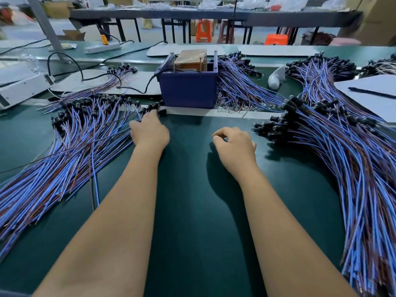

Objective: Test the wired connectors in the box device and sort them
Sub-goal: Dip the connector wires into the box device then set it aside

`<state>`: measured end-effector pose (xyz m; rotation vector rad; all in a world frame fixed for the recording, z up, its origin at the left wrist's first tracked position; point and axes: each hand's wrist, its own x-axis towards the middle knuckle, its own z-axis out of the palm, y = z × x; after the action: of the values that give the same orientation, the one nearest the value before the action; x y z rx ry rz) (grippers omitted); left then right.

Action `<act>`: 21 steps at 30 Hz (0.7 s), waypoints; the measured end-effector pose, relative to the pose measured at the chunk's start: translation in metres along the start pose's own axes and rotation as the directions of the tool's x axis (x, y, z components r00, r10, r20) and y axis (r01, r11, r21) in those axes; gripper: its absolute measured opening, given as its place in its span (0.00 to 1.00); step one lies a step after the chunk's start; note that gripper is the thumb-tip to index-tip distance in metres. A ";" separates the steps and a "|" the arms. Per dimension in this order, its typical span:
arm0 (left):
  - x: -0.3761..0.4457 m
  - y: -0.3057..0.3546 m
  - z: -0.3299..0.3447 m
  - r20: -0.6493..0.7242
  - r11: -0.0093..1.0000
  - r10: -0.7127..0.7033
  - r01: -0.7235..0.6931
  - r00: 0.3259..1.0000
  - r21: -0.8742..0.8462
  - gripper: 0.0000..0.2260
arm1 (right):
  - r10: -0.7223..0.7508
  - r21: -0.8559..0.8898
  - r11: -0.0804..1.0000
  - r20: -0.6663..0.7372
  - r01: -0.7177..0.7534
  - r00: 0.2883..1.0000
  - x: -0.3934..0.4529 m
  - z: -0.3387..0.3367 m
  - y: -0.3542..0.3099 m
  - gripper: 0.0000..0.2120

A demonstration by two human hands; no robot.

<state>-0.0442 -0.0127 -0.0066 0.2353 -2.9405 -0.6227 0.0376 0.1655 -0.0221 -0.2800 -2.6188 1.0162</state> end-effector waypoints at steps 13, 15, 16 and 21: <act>-0.021 0.015 -0.003 -0.326 0.877 0.025 -0.177 0.945 -0.446 0.10 | -0.008 0.197 0.980 -0.007 0.010 1.000 -0.003 -0.004 -0.005 0.09; -0.032 0.033 -0.006 -0.330 0.650 -0.045 -0.223 0.943 -0.727 0.09 | 0.013 0.389 0.921 -0.029 -0.001 0.999 -0.005 -0.007 -0.007 0.09; -0.039 0.041 -0.007 -0.292 0.479 -0.083 -0.219 0.953 -0.850 0.10 | 0.033 0.467 0.884 -0.030 -0.015 0.999 -0.005 -0.009 -0.008 0.10; -0.071 0.062 -0.003 0.056 -0.174 0.241 0.100 0.969 -0.980 0.23 | 0.078 0.849 0.475 0.222 -0.232 0.972 -0.003 -0.012 -0.016 0.17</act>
<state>0.0181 0.0549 0.0154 -0.2396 -1.4734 -2.7589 0.0436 0.1603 -0.0032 -0.1781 -1.8138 2.3517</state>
